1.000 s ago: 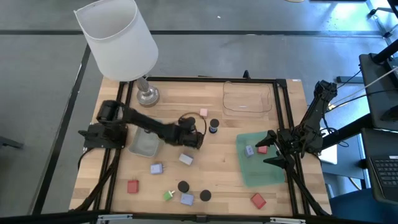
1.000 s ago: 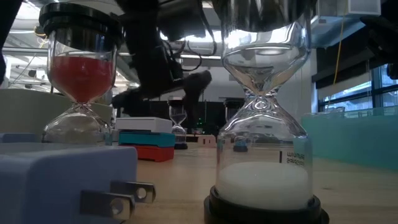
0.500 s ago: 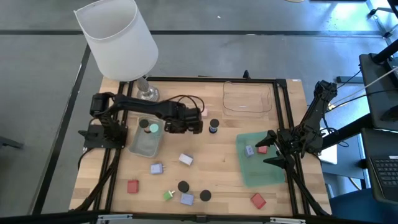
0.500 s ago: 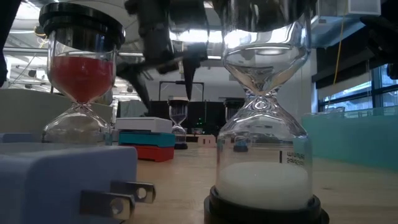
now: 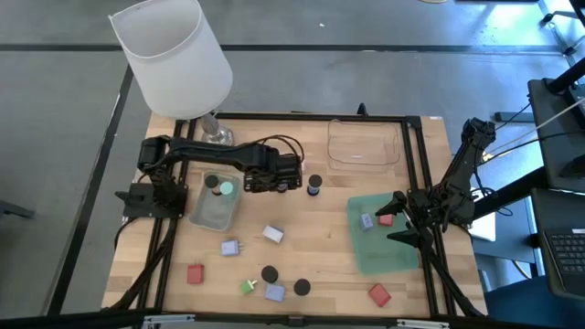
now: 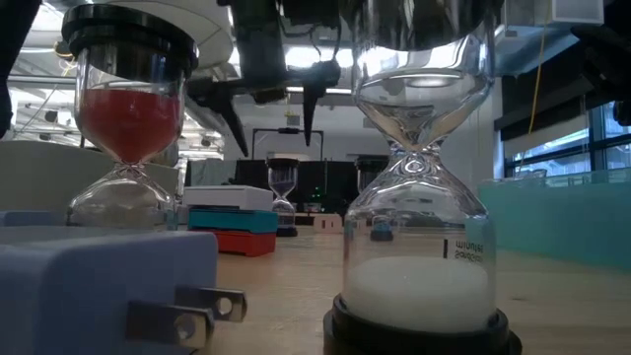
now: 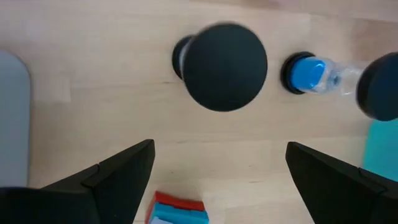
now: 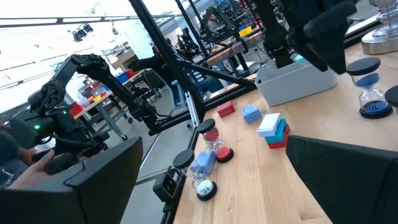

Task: Pick & Place Office items
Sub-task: Put the the bottom blue hourglass into the gray bin

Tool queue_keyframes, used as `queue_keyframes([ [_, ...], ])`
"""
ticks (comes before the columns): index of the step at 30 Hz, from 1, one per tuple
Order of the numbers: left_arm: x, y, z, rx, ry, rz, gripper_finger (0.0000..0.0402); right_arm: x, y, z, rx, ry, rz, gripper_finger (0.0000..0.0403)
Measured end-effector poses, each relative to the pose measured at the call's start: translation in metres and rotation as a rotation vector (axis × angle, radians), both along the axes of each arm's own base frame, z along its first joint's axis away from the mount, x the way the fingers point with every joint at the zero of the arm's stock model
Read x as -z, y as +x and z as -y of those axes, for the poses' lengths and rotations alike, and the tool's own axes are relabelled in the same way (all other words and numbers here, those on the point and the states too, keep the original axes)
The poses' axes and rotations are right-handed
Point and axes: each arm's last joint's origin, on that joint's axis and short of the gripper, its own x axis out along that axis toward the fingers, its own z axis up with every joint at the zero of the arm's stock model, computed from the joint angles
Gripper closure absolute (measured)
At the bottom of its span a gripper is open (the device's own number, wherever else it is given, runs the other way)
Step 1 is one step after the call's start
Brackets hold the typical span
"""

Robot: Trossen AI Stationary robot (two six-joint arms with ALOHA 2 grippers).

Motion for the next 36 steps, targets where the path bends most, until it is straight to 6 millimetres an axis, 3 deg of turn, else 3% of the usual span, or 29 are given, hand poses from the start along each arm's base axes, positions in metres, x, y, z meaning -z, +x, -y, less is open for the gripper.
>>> queue_keyframes([
  [11, -0.002, 0.027, -0.005, -0.036, 0.009, -0.089, 0.0041, 0.000, 0.000, 0.000, 0.000, -0.001, 0.000, 0.0003],
  [32, 0.004, 0.025, -0.018, 0.020, 0.142, -0.158, 0.0041, 0.000, 0.000, 0.000, 0.000, -0.005, -0.003, 0.0003],
  [36, 0.013, 0.029, -0.021, 0.032, 0.159, -0.185, 0.0041, 0.001, 0.000, 0.000, 0.000, -0.005, -0.003, 0.0003],
])
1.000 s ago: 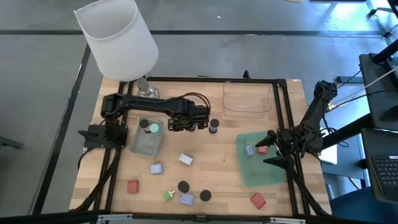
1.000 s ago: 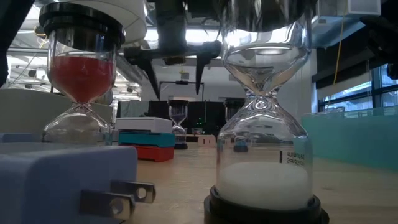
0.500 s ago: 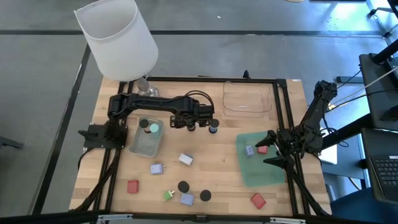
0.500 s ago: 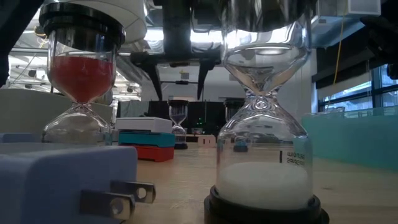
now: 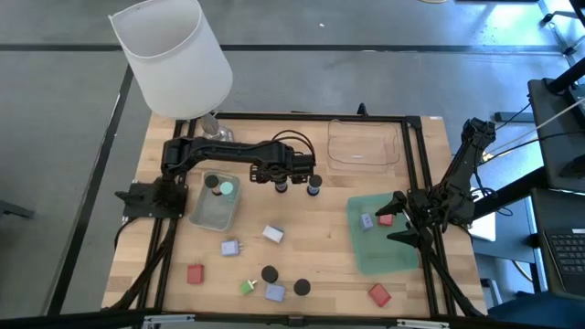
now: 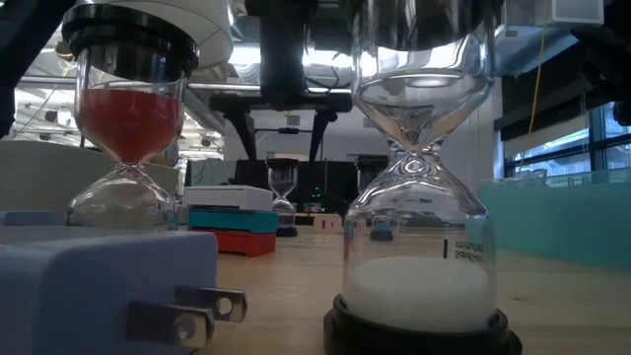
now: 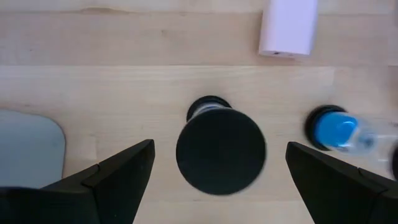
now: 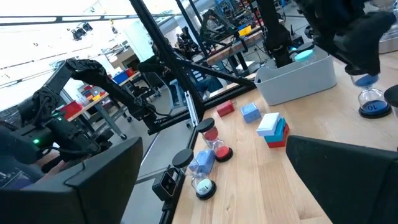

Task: Pick & Place Office items
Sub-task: Put the the bottom blue hourglass into the gray bin

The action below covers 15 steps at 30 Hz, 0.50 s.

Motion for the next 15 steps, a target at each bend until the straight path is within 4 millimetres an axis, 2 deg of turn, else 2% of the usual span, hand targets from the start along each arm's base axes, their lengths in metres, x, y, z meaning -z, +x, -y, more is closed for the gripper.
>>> queue_keyframes([
  [6, 0.015, 0.005, -0.006, 0.004, -0.004, -0.037, 0.0041, 0.000, 0.000, 0.000, 0.000, 0.000, 0.000, 0.0003],
  [15, 0.016, 0.004, -0.017, -0.020, -0.001, -0.040, 0.0041, 0.000, 0.000, 0.000, 0.000, 0.000, 0.000, 0.0003],
])
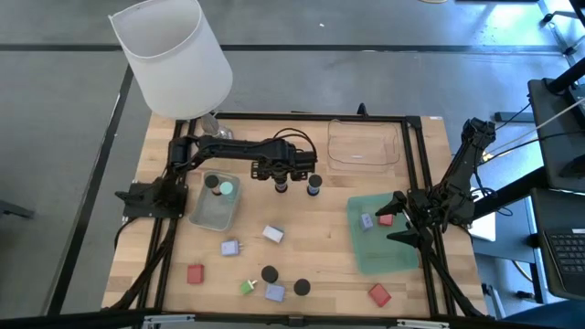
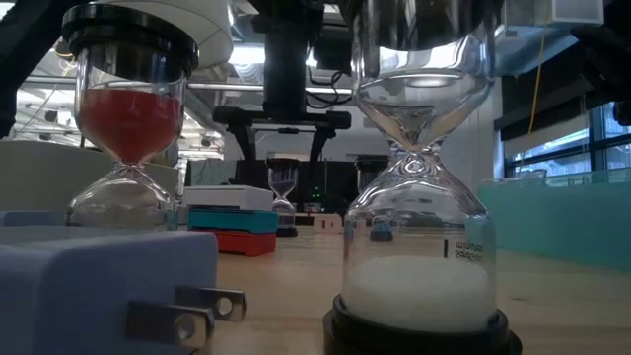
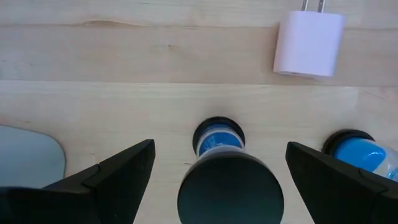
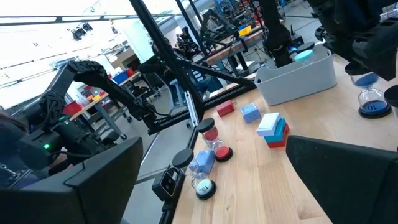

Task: Pick & Place Office items
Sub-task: Put the the bottom blue hourglass into the gray bin

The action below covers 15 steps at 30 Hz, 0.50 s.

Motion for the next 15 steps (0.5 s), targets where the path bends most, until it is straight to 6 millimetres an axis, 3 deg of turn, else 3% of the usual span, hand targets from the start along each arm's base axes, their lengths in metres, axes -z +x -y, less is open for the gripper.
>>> queue_keyframes([
  [7, 0.008, 0.002, 0.000, 0.011, -0.014, -0.019, 0.0042, 0.000, 0.000, 0.000, 0.000, 0.000, 0.000, 0.0003],
  [15, 0.014, 0.005, -0.001, 0.047, -0.034, -0.028, 0.0071, 0.000, 0.000, 0.000, 0.000, 0.000, 0.000, 0.0003],
])
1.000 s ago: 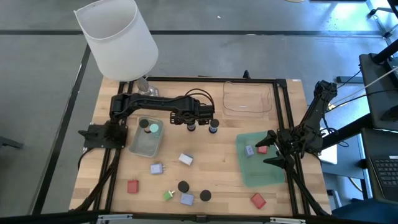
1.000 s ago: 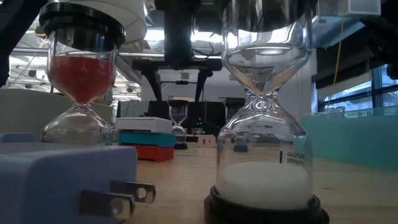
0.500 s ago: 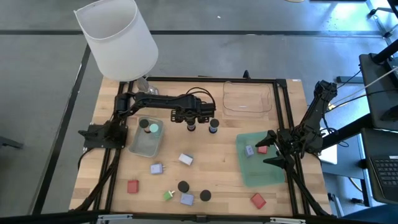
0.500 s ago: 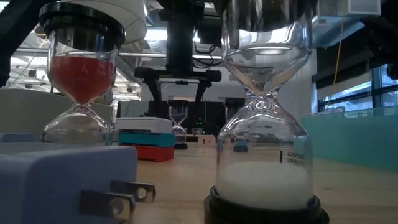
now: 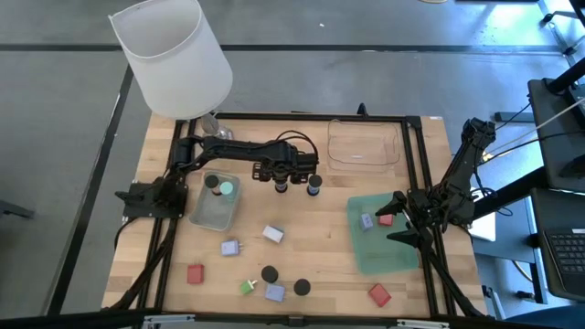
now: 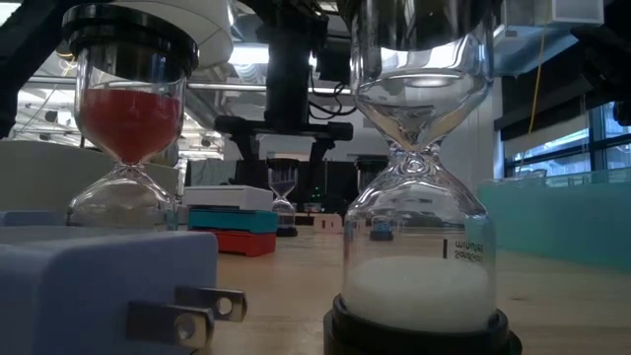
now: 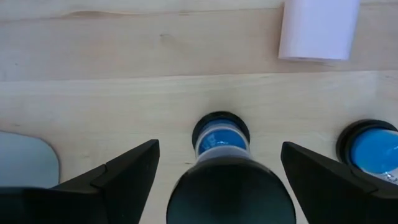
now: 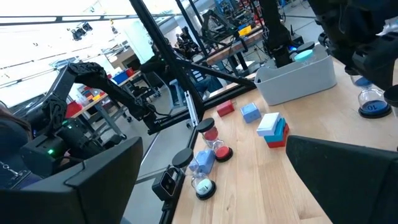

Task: Pick & Place Office items
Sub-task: Put the the bottom blue hourglass into the gray bin

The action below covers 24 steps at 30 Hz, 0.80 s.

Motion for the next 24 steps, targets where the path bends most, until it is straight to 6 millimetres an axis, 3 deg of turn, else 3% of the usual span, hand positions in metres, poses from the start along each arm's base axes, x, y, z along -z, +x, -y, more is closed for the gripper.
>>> queue_keyframes([
  [6, 0.0000, -0.0001, -0.0001, 0.000, 0.000, -0.001, 0.0110, 0.0000, 0.0000, 0.0000, 0.000, 0.000, 0.000, 0.0003],
  [15, 0.0000, -0.0001, -0.0001, 0.026, 0.000, -0.006, 0.0206, 0.0000, 0.0000, 0.0000, 0.000, 0.000, 0.000, 0.0003],
  [24, -0.0057, -0.0003, 0.0018, 0.031, 0.002, 0.001, 0.0206, 0.0000, 0.0000, 0.0000, 0.000, 0.000, 0.000, 0.0003],
])
